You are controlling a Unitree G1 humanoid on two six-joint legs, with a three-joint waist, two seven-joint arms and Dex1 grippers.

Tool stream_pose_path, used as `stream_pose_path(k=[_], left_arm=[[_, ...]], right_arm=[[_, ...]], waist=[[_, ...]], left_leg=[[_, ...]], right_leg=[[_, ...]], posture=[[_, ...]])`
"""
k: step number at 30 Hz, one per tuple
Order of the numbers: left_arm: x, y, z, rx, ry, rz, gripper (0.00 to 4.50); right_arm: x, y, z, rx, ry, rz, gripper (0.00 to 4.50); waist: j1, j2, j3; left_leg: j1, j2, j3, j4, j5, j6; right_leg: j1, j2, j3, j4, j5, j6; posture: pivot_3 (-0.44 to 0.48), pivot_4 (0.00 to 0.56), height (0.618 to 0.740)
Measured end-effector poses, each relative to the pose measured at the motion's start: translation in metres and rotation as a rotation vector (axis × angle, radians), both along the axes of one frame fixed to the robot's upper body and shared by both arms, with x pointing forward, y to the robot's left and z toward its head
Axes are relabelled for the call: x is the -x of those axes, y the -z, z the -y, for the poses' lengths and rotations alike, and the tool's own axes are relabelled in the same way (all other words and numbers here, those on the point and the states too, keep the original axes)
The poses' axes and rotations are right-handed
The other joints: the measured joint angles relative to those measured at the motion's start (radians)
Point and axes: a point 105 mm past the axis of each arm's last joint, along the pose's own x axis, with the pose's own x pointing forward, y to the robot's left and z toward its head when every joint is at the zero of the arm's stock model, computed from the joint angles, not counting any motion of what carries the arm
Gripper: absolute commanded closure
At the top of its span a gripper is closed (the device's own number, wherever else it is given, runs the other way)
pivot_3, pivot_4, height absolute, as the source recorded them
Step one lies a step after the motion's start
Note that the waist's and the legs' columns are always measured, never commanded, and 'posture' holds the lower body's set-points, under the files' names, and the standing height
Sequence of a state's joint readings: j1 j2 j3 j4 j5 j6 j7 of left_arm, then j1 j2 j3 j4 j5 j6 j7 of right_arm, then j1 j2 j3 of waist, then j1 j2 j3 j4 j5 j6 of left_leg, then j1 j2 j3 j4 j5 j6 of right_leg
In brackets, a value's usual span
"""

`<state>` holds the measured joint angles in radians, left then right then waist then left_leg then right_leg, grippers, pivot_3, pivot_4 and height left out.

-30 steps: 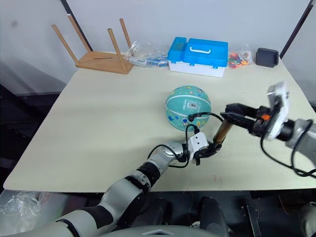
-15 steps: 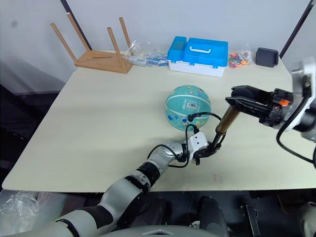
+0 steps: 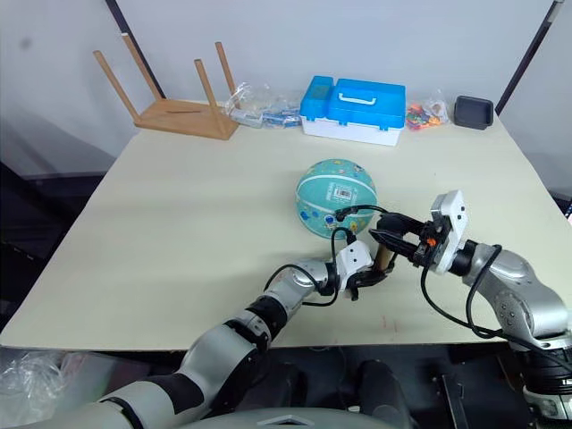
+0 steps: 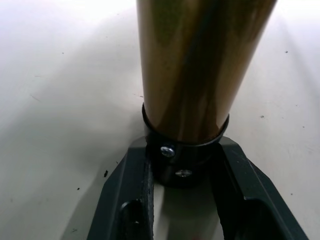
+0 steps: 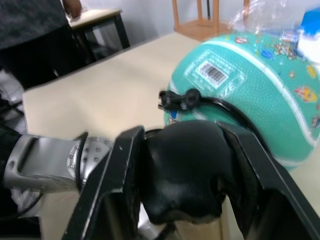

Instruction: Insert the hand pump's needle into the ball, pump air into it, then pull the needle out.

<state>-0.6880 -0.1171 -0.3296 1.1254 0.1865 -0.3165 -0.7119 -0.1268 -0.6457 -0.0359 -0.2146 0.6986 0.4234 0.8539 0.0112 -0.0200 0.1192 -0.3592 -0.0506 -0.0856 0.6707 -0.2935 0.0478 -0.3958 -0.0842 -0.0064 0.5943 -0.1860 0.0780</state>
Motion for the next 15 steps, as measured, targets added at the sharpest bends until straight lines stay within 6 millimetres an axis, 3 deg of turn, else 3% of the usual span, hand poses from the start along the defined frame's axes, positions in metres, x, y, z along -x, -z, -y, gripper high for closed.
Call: stream_pose_path(k=[4,11,15], left_arm=[[0.000,-0.001,0.001,0.005,-0.002,-0.004,3.45],[0.001,-0.003,0.003,0.013,0.011,-0.001,3.45],[0.001,-0.007,0.004,0.023,0.020,0.010,3.45]], right_arm=[[0.001,-0.003,0.000,0.027,-0.013,0.010,2.82],[0.002,-0.026,0.005,0.015,-0.001,-0.038,2.82],[0.005,-0.067,0.011,-0.010,-0.014,-0.012,2.82]], waist=[[0.001,0.001,0.001],[0.003,0.008,0.009],[0.004,0.012,0.014]], left_leg=[[0.000,0.000,0.000,0.000,0.000,0.000],[-0.005,-0.002,0.000,0.000,0.000,0.000],[-0.012,-0.004,0.000,0.000,0.000,0.000]], right_leg=[[0.000,0.000,0.000,0.000,0.000,0.000],[-0.004,-0.002,0.000,-0.001,0.002,-0.004],[-0.010,-0.004,0.001,-0.001,0.003,-0.004]], posture=[[0.000,0.150,0.740],[0.000,0.150,0.740],[0.000,0.150,0.740]])
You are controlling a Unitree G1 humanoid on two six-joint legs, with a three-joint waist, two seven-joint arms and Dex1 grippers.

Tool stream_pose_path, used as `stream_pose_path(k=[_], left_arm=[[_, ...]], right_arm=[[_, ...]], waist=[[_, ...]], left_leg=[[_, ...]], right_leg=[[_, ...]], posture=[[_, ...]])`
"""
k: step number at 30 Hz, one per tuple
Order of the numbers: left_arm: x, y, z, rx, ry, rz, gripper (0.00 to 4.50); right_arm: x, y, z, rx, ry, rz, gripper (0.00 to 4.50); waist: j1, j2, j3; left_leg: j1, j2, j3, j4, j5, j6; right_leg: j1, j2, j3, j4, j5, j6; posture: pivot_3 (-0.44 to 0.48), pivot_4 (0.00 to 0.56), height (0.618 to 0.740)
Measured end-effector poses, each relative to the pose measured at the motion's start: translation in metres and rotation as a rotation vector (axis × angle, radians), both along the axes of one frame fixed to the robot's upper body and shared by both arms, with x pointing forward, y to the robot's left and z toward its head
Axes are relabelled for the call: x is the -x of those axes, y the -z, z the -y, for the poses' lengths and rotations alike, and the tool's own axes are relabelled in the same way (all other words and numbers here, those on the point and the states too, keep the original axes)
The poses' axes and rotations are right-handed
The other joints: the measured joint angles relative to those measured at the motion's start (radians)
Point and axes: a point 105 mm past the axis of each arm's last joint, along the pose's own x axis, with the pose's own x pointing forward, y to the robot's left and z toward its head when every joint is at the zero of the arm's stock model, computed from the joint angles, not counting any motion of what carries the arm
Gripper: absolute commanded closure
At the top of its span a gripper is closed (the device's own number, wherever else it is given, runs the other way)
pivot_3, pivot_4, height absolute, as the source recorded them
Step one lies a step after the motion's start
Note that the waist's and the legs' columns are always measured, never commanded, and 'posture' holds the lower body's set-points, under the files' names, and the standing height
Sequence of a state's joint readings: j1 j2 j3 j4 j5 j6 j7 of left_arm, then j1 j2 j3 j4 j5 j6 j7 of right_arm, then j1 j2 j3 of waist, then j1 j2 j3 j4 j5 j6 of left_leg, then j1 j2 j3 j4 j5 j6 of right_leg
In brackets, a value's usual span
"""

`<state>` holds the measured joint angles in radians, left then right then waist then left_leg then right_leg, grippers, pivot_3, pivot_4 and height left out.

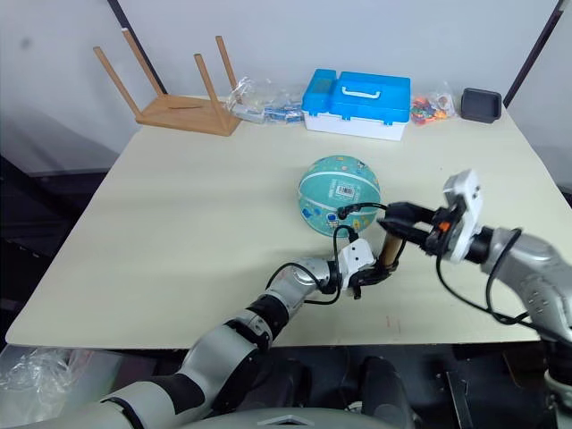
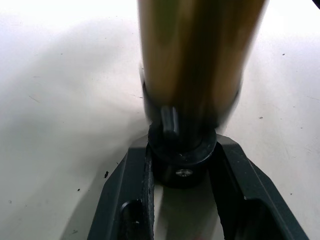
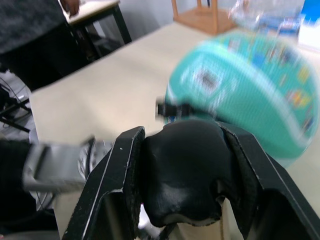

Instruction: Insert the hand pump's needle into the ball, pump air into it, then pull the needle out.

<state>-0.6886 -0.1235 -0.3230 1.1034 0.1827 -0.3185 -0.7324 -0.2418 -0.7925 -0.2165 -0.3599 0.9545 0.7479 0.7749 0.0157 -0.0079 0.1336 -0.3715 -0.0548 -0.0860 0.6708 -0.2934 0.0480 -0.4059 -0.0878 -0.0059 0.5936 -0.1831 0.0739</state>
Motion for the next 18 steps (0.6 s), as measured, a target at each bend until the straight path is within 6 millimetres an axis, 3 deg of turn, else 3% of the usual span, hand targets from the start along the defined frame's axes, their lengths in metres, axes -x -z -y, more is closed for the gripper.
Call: stream_pose_path(k=[6,9,14,18], left_arm=[[0.000,-0.002,0.001,0.004,0.005,0.008,3.45],[0.000,-0.002,0.001,0.004,0.006,0.009,3.45],[0.000,-0.001,0.000,0.001,0.006,0.009,3.45],[0.000,0.002,-0.002,-0.011,-0.001,0.004,3.45]], right_arm=[[0.013,-0.056,0.005,-0.022,-0.037,0.068,2.82],[0.019,-0.070,0.002,-0.017,-0.058,0.096,2.82],[0.019,-0.065,0.002,-0.010,-0.045,0.111,2.82],[0.009,-0.033,-0.001,-0.024,-0.033,0.084,2.82]], waist=[[0.001,0.001,0.001],[0.001,0.000,0.002],[0.000,-0.001,0.001],[-0.002,-0.007,-0.004]], left_leg=[[-0.007,-0.001,0.000,0.002,0.000,0.000],[-0.007,0.000,0.000,0.001,0.000,0.000],[-0.007,0.000,0.000,0.002,0.000,0.000],[-0.003,0.001,0.001,0.001,0.000,0.000]], right_leg=[[-0.006,-0.001,0.000,0.000,0.000,0.000],[-0.006,-0.001,-0.001,0.000,0.000,0.000],[-0.006,-0.001,-0.001,0.000,0.000,0.000],[-0.003,0.001,0.000,0.001,0.000,0.000]], posture=[[0.000,0.150,0.740],[0.000,0.150,0.740],[0.000,0.150,0.740],[0.000,0.150,0.740]])
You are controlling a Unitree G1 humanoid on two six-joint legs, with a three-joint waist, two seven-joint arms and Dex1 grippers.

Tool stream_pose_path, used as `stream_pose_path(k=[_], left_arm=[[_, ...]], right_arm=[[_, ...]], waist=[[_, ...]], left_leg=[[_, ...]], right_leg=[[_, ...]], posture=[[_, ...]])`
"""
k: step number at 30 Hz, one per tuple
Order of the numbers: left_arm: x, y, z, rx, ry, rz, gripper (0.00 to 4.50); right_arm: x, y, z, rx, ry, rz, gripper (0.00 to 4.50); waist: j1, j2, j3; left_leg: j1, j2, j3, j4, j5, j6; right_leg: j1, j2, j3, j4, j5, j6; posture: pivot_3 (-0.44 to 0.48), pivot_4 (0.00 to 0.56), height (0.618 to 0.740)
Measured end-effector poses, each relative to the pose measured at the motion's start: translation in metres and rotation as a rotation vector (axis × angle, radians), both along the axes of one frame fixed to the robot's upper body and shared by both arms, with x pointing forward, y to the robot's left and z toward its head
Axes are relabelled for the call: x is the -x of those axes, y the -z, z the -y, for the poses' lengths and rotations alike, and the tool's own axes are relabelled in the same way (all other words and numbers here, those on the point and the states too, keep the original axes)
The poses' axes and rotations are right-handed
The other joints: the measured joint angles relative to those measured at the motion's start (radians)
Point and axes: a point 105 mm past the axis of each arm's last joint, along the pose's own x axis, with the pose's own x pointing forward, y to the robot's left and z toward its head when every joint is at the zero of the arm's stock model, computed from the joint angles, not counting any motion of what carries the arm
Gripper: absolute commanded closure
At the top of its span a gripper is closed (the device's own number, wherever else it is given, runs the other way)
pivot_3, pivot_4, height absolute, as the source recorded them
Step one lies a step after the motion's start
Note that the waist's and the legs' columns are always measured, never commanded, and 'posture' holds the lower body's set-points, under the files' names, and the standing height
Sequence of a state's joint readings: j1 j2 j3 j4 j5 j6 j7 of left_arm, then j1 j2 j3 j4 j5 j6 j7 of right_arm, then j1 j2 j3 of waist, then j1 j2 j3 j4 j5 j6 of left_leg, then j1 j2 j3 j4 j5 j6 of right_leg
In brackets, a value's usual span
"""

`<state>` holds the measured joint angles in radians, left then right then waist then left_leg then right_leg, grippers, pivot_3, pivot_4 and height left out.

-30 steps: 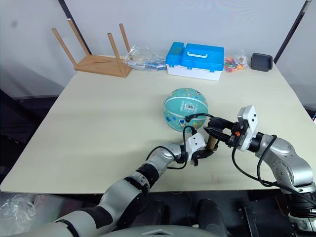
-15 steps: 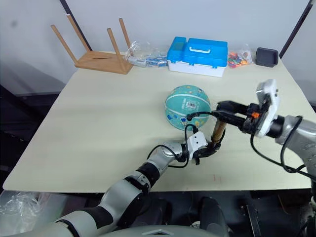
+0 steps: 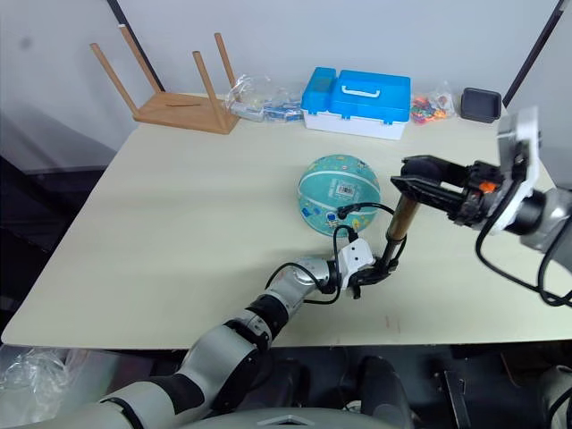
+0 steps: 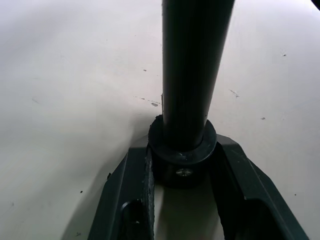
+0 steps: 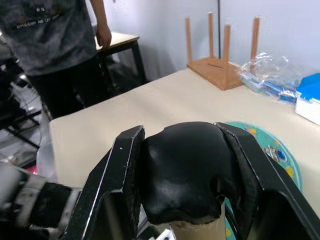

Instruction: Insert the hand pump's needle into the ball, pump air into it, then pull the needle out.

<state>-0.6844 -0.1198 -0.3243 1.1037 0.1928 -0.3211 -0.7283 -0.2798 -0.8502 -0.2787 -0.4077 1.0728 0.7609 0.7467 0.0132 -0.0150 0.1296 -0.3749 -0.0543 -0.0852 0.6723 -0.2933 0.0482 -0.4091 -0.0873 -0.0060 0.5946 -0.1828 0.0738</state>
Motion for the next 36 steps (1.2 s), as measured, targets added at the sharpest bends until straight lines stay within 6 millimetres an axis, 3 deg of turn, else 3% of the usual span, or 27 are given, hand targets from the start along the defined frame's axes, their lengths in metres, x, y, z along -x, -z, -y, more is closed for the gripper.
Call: stream_pose_path(k=[4,12,18,25,31,36], left_arm=[[0.001,0.005,-0.002,-0.008,-0.016,-0.011,3.45],[0.001,0.006,-0.003,-0.008,-0.024,-0.018,3.45],[0.002,0.007,-0.003,-0.007,-0.024,-0.020,3.45],[0.003,0.002,0.002,0.007,-0.002,-0.007,3.45],[0.003,-0.003,0.004,0.020,0.016,0.009,3.45],[0.004,-0.003,0.004,0.020,0.019,0.010,3.45]], right_arm=[[-0.010,0.037,-0.003,-0.009,0.021,-0.054,2.82],[-0.023,0.092,-0.010,0.037,0.048,-0.144,2.82],[-0.024,0.095,-0.009,0.034,0.049,-0.129,2.82],[-0.013,0.065,0.003,0.033,0.058,-0.141,2.82],[0.000,-0.010,0.015,-0.012,0.040,-0.062,2.82],[0.011,-0.046,0.019,-0.032,0.026,-0.015,2.82]], waist=[[-0.001,-0.006,-0.004],[-0.002,-0.006,-0.008],[-0.002,-0.005,-0.009],[0.003,0.004,0.000],[0.006,0.008,0.004],[0.007,0.007,0.004]], left_leg=[[0.012,0.003,0.000,-0.002,0.000,0.000],[0.014,0.004,0.000,-0.002,0.000,0.000],[0.014,0.003,0.000,-0.002,0.000,0.000],[0.008,0.001,0.000,-0.002,0.000,0.000],[-0.005,-0.001,-0.001,-0.001,0.000,0.000],[-0.005,-0.001,-0.001,-0.001,0.000,0.000]], right_leg=[[0.009,0.002,0.000,0.000,-0.003,0.003],[0.011,0.003,0.000,0.000,-0.002,0.002],[0.011,0.003,0.000,-0.001,-0.001,0.001],[0.007,0.000,0.000,-0.001,-0.001,0.000],[-0.004,-0.001,-0.001,-0.001,0.000,0.000],[-0.004,-0.002,-0.001,-0.002,0.000,-0.001]], posture=[[0.000,0.150,0.740],[0.000,0.150,0.740],[0.000,0.150,0.740],[0.000,0.150,0.740],[0.000,0.150,0.740],[0.000,0.150,0.740]])
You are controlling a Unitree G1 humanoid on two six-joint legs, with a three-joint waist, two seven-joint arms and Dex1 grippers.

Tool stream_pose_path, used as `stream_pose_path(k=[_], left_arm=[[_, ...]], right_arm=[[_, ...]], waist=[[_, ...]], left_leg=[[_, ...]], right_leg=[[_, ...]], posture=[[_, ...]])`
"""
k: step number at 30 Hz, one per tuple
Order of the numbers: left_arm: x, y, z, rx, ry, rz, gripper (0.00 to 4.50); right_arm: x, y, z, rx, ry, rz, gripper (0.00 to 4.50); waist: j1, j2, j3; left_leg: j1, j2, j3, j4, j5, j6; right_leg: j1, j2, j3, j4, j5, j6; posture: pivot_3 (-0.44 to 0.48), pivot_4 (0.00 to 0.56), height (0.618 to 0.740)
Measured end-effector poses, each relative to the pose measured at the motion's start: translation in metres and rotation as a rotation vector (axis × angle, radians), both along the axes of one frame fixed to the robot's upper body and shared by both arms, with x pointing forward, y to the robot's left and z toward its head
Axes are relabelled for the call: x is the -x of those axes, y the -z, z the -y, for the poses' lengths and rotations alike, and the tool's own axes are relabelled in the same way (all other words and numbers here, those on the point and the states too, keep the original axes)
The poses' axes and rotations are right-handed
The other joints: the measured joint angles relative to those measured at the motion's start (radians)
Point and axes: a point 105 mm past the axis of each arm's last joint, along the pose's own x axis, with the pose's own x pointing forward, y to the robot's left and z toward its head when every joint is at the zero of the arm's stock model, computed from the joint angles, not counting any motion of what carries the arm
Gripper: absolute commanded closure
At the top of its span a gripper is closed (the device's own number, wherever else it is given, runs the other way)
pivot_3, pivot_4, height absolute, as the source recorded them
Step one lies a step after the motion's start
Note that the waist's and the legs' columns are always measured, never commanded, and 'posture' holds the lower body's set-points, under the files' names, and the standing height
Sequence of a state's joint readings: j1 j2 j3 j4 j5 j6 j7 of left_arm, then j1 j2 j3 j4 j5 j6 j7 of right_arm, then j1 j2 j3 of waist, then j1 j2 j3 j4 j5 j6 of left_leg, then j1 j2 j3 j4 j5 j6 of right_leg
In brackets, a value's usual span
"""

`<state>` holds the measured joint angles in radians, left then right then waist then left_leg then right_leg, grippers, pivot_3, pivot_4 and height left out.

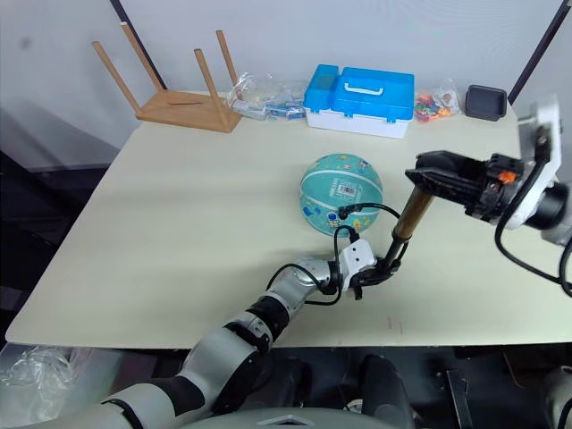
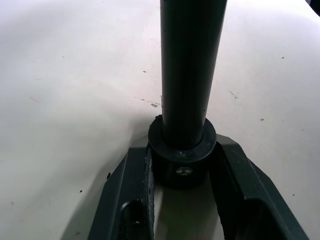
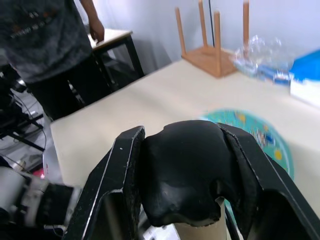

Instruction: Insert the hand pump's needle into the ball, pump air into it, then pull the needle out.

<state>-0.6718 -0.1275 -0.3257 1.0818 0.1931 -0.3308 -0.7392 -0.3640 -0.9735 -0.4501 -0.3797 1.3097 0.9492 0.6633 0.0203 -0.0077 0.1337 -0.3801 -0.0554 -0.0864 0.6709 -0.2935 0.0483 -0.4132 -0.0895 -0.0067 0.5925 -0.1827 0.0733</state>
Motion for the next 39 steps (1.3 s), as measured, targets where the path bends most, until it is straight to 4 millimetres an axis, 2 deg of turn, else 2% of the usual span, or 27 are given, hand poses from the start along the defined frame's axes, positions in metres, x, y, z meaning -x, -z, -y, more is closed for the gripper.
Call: stream_pose_path(k=[3,8,11,15,20,24,25,34,36,39], left_arm=[[0.001,0.000,0.001,0.001,0.002,-0.002,3.45],[0.001,0.002,0.001,-0.002,-0.003,-0.009,3.45],[0.001,0.004,0.000,-0.007,-0.008,-0.015,3.45],[0.002,0.007,-0.001,-0.017,-0.018,-0.026,3.45],[0.001,0.009,-0.004,-0.026,-0.027,-0.029,3.45],[0.000,0.009,-0.005,-0.028,-0.029,-0.029,3.45],[0.000,0.010,-0.005,-0.029,-0.030,-0.029,3.45],[-0.001,0.006,-0.004,-0.018,-0.017,-0.026,3.45],[-0.002,0.002,-0.002,-0.015,-0.013,-0.017,3.45],[-0.004,-0.001,-0.001,-0.012,-0.009,-0.004,3.45]], right_arm=[[0.002,0.000,0.001,0.014,0.007,-0.006,2.82],[0.001,0.014,-0.001,0.004,0.016,0.023,2.82],[-0.005,0.034,-0.005,-0.005,0.016,0.005,2.82],[-0.013,0.071,-0.013,-0.009,0.012,-0.041,2.82],[-0.021,0.115,-0.024,0.015,0.018,-0.064,2.82],[-0.028,0.143,-0.028,0.041,0.033,-0.104,2.82],[-0.029,0.145,-0.028,0.037,0.038,-0.107,2.82],[-0.030,0.120,-0.019,0.011,0.082,-0.123,2.82],[-0.029,0.097,-0.016,0.000,0.079,-0.111,2.82],[-0.019,0.047,-0.012,-0.012,0.048,-0.034,2.82]], waist=[[0.000,0.000,0.000],[-0.002,-0.004,-0.003],[-0.006,-0.008,-0.007],[-0.006,-0.014,-0.012],[-0.009,-0.014,-0.013],[-0.009,-0.014,-0.015],[-0.009,-0.013,-0.015],[-0.005,-0.003,-0.006],[-0.004,0.002,-0.001],[-0.004,0.003,0.002]], left_leg=[[0.000,0.000,0.000,0.000,0.000,0.000],[0.002,0.000,0.000,0.001,0.000,0.000],[0.005,0.001,0.001,0.001,0.000,0.000],[0.012,0.002,0.000,0.000,0.000,0.000],[0.021,0.003,0.001,-0.002,0.000,0.000],[0.021,0.004,0.001,-0.001,0.000,0.000],[0.021,0.004,0.001,-0.001,0.000,0.000],[0.016,0.002,0.000,-0.001,0.000,0.000],[0.012,0.000,0.001,0.000,0.000,0.000],[0.004,0.000,0.000,0.001,0.000,0.000]], right_leg=[[0.000,0.000,0.000,0.000,0.000,0.000],[0.002,0.001,0.000,0.001,0.000,0.000],[0.004,0.002,0.000,0.002,0.000,0.000],[0.010,0.003,0.000,0.002,-0.001,0.000],[0.017,0.004,0.000,0.001,-0.003,0.004],[0.017,0.005,0.000,0.001,-0.003,0.004],[0.017,0.005,0.000,0.001,-0.003,0.004],[0.014,0.002,0.000,0.001,-0.001,0.000],[0.010,0.001,0.001,0.001,0.000,0.001],[0.003,0.002,0.001,0.001,0.000,0.001]], posture=[[0.000,0.150,0.740],[0.000,0.150,0.740],[0.000,0.150,0.740],[0.000,0.150,0.740],[0.000,0.150,0.740],[0.000,0.150,0.740],[0.000,0.150,0.740],[0.000,0.150,0.740],[0.000,0.150,0.740],[0.000,0.150,0.740]])
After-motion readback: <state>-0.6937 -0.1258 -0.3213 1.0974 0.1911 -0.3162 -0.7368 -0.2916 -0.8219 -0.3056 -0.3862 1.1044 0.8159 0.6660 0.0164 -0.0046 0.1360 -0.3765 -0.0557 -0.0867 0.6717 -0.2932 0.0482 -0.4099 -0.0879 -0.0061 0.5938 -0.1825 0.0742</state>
